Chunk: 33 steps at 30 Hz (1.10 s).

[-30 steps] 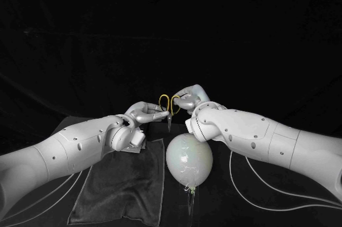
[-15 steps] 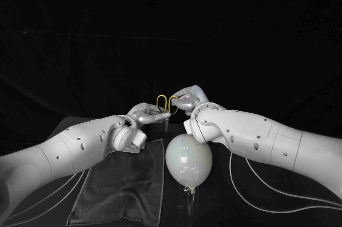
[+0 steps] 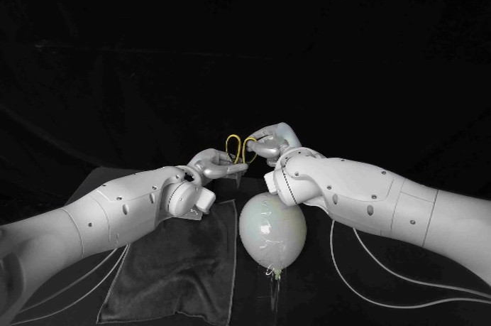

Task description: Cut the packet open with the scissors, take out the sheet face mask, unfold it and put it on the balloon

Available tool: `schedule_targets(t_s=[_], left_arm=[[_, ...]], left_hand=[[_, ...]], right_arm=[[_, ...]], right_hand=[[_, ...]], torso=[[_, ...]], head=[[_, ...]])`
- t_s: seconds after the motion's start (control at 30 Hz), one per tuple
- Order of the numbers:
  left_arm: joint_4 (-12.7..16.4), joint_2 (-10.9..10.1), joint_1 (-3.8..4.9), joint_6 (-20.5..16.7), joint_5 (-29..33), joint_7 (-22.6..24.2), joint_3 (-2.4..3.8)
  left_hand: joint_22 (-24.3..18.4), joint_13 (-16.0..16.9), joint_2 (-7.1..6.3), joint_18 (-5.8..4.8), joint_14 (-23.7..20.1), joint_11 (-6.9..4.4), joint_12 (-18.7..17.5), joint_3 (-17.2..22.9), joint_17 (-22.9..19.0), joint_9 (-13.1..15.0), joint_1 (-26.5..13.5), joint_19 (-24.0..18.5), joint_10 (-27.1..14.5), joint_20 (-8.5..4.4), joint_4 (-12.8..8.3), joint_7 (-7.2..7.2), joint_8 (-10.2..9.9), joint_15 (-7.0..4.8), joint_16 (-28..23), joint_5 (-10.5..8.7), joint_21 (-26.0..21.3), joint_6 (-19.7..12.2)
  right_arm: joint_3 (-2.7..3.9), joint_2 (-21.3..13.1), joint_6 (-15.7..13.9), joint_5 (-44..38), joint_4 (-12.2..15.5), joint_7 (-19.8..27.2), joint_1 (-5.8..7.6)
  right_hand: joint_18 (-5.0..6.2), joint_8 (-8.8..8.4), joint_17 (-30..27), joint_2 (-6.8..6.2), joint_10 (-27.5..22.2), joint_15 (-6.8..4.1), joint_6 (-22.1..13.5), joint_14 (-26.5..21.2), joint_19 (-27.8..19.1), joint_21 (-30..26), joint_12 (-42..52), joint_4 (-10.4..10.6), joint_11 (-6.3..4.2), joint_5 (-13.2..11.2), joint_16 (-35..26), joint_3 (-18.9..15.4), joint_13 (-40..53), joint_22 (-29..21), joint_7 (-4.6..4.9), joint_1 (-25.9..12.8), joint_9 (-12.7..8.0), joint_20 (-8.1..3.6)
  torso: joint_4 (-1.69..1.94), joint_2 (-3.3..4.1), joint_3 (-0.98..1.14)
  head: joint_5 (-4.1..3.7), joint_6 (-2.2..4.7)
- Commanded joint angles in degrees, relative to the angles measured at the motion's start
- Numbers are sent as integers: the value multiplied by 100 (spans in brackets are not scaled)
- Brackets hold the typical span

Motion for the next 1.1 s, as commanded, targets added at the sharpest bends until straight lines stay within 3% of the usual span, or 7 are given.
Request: schedule_targets(t_s=[0.03, 0.2, 0.57, 0.8, 0.97, 1.03, 1.1], left_arm=[[9, 1, 3, -65, 133, 0, 3], [12, -19, -1, -135, 141, -42, 2], [15, -86, -10, -75, 144, -98, -1], [-1, -72, -13, -25, 142, -122, -1], [-8, -73, -17, 3, 114, -167, -1], [-17, -74, -18, 6, 99, -191, -2], [-24, -73, -20, 3, 84, -217, -2]], left_hand=[[49, 1, 67, 124, 221, -74, 43, 185, 44, 21, 132, 394, 196, -1, -2, -34, 74, -75, 99, -11, 125, 178], [207, -2, 228, 252, 936, -276, 116, 730, 201, 92, 330, 1177, 681, -47, -12, -95, 240, -326, 462, 7, 524, 490], [351, -8, -230, 236, 1375, -419, -1, 1851, 368, 249, -152, 1418, 1309, -202, -2, -166, 445, -481, 625, -11, 871, 697], [418, -3, -352, 237, 1466, -440, -36, 2190, 442, 316, -430, 1448, 1451, -235, -143, -165, 508, -510, 659, -2, 1012, 709], [616, -3, -385, 258, 1564, -463, -40, 2294, 500, 367, -640, 1793, 1568, -399, -316, -177, 554, -540, 699, -1, 1402, 726], [719, -10, -378, 219, 1580, -472, -59, 2331, 518, 384, -749, 1776, 1591, -469, -395, -184, 563, -551, 696, -15, 1563, 730], [787, -12, -365, 203, 1593, -481, -67, 2377, 532, 398, -817, 1717, 1607, -495, -466, -192, 571, -558, 693, -10, 1662, 734]], right_arm=[[9, 7, -20, 22, -12, 118, 5], [9, 0, -17, 19, -43, 111, 5], [8, -103, 35, 8, -162, 58, 5], [-3, -154, 365, -200, -170, -38, 7], [-34, -193, 669, -345, -154, -1, 9], [-51, -217, 786, -378, -140, 108, 10], [-63, -244, 885, -414, -122, 236, 11]], right_hand=[[61, 37, 6, 58, 570, -41, 5, 197, 25, 33, 38, -20, -349, 29, 40, 33, 8, 8, -21, -9, 9, 7], [62, 37, 5, 58, 571, -41, 5, 197, 24, 32, 38, -20, -349, 29, 39, 34, 8, 6, -22, -10, 10, 7], [63, 38, 6, 57, 569, -41, 4, 197, 21, 29, 36, -25, -349, 31, 40, 36, 9, 2, -21, -15, 13, 7], [112, 19, -180, 61, 494, -21, -62, 145, -138, -127, -15, -49, -322, 19, -66, 52, 4, -208, 5, -103, 38, 17], [393, -272, -1471, -76, -273, 211, -526, -460, -1271, -1239, -193, -137, -100, 58, -962, -166, -143, -1577, 276, -320, 3, 174], [608, -599, -3099, -254, -835, 422, -809, -1721, -2679, -2682, -196, -135, 128, 41, -2519, -319, -313, -2994, 484, -466, -112, 354], [566, -803, -3468, -378, -1164, 614, -967, -2502, -3193, -3243, -188, -122, 274, 27, -3287, -390, -417, -3282, 621, -534, -187, 472]], torso=[[5, 4, 1], [3, 6, -1], [-7, 17, 1], [-15, 11, 4], [-17, 17, 9], [-13, 16, 11], [-9, 13, 11]], head=[[-16, -1], [-16, -10], [-12, -6], [-5, -9], [-6, 28], [-7, 39], [-7, 36]])
